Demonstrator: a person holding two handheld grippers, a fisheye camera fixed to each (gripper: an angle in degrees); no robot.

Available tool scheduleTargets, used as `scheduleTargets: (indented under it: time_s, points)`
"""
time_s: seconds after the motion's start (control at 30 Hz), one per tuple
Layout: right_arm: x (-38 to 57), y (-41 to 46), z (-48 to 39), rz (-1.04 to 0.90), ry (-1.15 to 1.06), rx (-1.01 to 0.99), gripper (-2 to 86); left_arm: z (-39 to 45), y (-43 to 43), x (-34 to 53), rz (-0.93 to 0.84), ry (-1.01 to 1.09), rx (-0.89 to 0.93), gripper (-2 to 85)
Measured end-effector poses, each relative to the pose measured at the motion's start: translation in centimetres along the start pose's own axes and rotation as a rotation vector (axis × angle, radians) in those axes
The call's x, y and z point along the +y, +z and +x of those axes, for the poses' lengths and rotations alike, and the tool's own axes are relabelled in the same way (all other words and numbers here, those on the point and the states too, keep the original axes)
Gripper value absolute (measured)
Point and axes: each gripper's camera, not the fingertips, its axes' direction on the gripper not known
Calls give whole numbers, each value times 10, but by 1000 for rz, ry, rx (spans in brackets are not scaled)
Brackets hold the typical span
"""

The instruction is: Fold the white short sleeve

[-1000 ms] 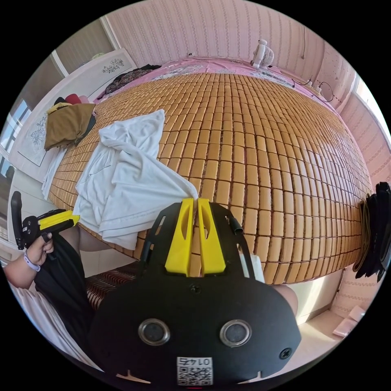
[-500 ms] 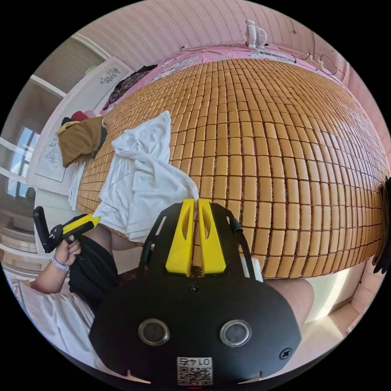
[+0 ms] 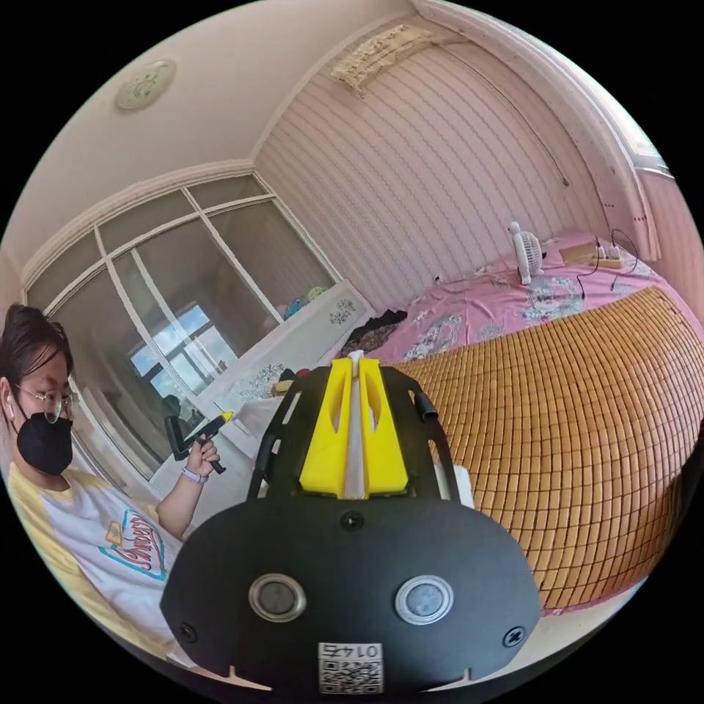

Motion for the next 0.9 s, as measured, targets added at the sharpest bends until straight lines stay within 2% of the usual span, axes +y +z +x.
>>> scheduleTargets:
  time_s: [0.17, 0.27, 0.4, 0.57, 0.67, 0.73, 0.8, 0.9]
  points:
    - [-40, -58, -81, 102, -233, 21, 6, 26, -103, -58, 298, 75, 42, -10]
    - [-55, -93, -128, 175, -341, 42, 7, 48, -147, -81, 411, 143, 36, -10]
    - [-66, -133, -179, 229, -448, 63, 6, 74, -177, -98, 421, 202, -20, -10]
    - [-67, -184, -220, 334, -534, 18, 6, 101, -234, -106, 607, 256, 25, -10]
    - [-67, -209, -245, 398, -616, -7, 6, 114, -250, -121, 661, 325, 21, -10]
    - [-76, -219, -252, 432, -643, -63, 6, 116, -245, -134, 664, 371, -6, -10]
    - [-88, -214, -249, 430, -636, -68, 6, 111, -223, -150, 595, 376, -36, -10]
    - [-114, -172, -224, 318, -575, 16, 6, 87, -152, -170, 437, 280, -69, -10]
